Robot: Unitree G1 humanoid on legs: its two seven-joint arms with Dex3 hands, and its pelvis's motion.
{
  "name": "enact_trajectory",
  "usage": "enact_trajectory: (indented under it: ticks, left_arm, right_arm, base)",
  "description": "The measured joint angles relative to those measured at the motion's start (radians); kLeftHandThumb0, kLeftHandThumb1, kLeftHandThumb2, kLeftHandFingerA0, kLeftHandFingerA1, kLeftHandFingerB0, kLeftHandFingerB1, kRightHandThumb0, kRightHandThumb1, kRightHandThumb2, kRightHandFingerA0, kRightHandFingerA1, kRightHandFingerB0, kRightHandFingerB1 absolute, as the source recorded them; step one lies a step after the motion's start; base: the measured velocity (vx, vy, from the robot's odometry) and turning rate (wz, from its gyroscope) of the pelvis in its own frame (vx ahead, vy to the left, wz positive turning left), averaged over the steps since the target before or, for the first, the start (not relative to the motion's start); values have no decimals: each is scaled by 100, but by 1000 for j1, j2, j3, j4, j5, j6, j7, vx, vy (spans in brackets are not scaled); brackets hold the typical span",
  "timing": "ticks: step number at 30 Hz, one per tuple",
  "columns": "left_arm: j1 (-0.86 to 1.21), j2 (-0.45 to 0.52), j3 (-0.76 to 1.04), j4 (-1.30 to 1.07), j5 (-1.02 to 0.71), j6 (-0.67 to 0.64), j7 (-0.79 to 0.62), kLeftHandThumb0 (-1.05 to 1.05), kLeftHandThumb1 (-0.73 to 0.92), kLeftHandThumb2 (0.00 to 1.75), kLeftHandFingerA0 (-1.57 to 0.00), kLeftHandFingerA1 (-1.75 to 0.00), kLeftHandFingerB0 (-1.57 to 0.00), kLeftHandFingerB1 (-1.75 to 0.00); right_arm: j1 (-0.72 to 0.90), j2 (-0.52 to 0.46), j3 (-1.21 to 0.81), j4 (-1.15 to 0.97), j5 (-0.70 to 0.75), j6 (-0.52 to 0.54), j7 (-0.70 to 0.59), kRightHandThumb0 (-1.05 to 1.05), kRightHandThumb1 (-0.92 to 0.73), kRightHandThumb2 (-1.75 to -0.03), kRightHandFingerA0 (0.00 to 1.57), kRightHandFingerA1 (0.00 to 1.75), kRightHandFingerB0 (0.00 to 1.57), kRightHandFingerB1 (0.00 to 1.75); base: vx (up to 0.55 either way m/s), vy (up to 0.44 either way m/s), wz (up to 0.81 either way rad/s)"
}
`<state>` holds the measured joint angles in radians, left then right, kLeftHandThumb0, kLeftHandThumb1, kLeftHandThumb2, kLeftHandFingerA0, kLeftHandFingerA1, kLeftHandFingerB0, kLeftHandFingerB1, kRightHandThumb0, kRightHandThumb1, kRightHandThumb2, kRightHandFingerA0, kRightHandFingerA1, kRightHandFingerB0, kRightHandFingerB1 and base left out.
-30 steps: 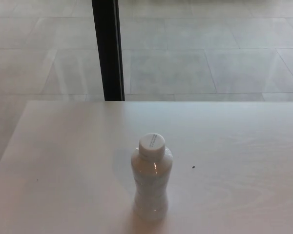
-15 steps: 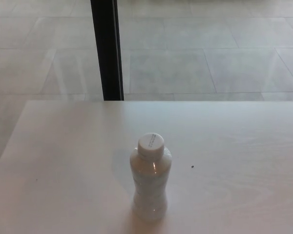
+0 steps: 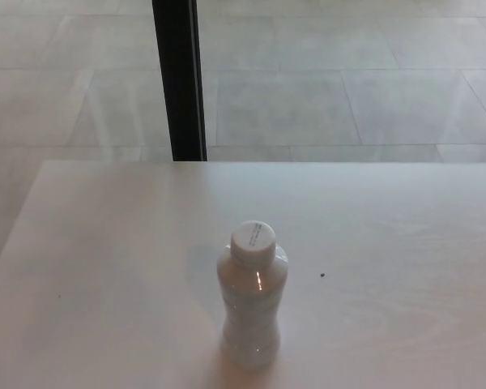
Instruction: The robot uses its left hand to to lift the bottle kept on the middle of the desk and tilts it towards its right hand. It then uses its right hand to rotate its cap to open it and places the bottle and cap back on the desk
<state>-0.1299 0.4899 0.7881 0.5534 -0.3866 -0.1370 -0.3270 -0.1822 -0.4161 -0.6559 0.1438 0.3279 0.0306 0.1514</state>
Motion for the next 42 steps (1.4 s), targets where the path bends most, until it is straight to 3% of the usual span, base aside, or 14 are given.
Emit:
enact_trajectory:
  ticks: [4,6,19,20,21,22,23,24,25,30,36,37,38,42]
  left_arm:
    - [-27,-42,-54,-135,-3,13,7,-59,83,64,-22,-51,-24,-43]
    - [-35,-74,-93,-204,-2,24,13,-61,79,63,-19,-50,-20,-42]
    - [-44,-303,-437,-612,-2,164,74,-64,77,62,-15,-53,-20,-43]
    - [-44,-312,-458,-631,-2,177,80,-38,54,109,-4,-55,0,-50]
    - [-44,-319,-474,-647,-2,189,84,-38,54,109,-4,-55,0,-50]
    - [-43,-326,-488,-660,-3,201,88,-69,55,91,-4,-49,-5,-44]
    - [-42,-329,-499,-669,-3,211,90,-69,55,91,-4,-49,-5,-44]
    - [-41,-333,-513,-681,-4,227,94,-65,72,62,0,-38,-4,-32]
    - [-41,-335,-523,-688,-5,237,95,-72,46,90,0,-35,0,-29]
    - [-37,-347,-585,-710,-11,292,101,-90,54,94,0,-24,-4,-18]
    - [-36,-339,-722,-693,28,354,103,-99,60,102,0,-20,0,-9]
    - [-36,-326,-744,-686,41,355,102,-89,69,70,0,-6,0,-16]
    - [-35,-313,-764,-680,56,357,101,-105,62,103,0,-17,0,-1]
    - [-30,-248,-840,-654,110,365,90,-98,52,98,0,-20,0,0]
  right_arm:
    - [-32,10,58,-67,-6,7,0,-77,-83,-66,15,50,16,32]
    - [-42,23,90,-90,-9,9,0,-77,-82,-65,20,46,16,30]
    - [-62,103,378,-244,-57,42,1,-77,-79,-65,28,47,27,29]
    - [-62,108,396,-255,-61,46,0,-76,-79,-65,30,46,28,30]
    - [-62,112,412,-264,-65,51,0,-76,-79,-65,30,46,28,30]
    - [-62,115,426,-272,-68,55,0,-74,-79,-65,29,47,27,30]
    - [-62,118,436,-277,-71,58,-1,-74,-79,-65,29,47,27,30]
    - [-62,124,450,-283,-76,64,-1,-74,-78,-65,29,48,28,30]
    - [-62,129,456,-287,-78,68,-1,-73,-78,-64,30,48,29,30]
    - [-62,164,485,-302,-85,90,-9,-74,-67,-71,33,53,29,35]
    - [-73,221,515,-318,-92,130,-35,-71,-76,-63,37,54,36,33]
    - [-74,223,515,-320,-92,133,-37,-76,-65,-74,36,57,33,38]
    - [-75,223,515,-320,-92,135,-38,-75,-64,-74,38,57,34,38]
    - [-85,224,511,-320,-93,149,-46,-69,-76,-63,40,56,39,33]
  base:
    - [0,0,0]
    - [0,0,0]
    - [0,0,0]
    - [0,0,0]
    - [0,0,0]
    - [0,0,0]
    - [0,0,0]
    - [0,0,0]
    - [0,0,0]
    - [0,0,0]
    - [0,0,0]
    - [0,0,0]
    - [0,0,0]
    - [0,0,0]
